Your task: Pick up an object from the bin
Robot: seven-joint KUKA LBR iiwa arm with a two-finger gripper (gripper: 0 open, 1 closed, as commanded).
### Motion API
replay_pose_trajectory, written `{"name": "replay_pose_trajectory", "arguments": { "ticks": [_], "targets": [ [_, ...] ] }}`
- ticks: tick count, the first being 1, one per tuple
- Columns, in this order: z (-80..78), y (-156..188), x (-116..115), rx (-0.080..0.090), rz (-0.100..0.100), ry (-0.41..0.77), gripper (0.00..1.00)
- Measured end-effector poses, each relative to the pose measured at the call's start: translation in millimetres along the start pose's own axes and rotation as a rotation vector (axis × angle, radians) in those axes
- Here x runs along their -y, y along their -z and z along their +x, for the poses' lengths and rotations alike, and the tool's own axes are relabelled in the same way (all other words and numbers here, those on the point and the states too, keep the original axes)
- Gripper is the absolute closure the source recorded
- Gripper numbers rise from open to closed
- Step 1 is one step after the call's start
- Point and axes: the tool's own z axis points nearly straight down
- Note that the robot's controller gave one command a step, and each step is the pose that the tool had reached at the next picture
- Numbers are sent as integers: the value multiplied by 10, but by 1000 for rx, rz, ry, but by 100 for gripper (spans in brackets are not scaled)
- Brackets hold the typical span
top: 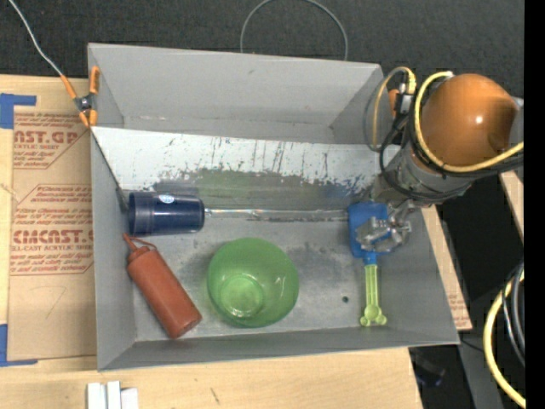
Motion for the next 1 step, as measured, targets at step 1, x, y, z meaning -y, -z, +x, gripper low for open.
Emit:
{"name": "replay_pose_trajectory", "arguments": {
  "ticks": [1],
  "targets": [
    [-12, 112, -15, 2, -5, 0, 100]
  ]
}}
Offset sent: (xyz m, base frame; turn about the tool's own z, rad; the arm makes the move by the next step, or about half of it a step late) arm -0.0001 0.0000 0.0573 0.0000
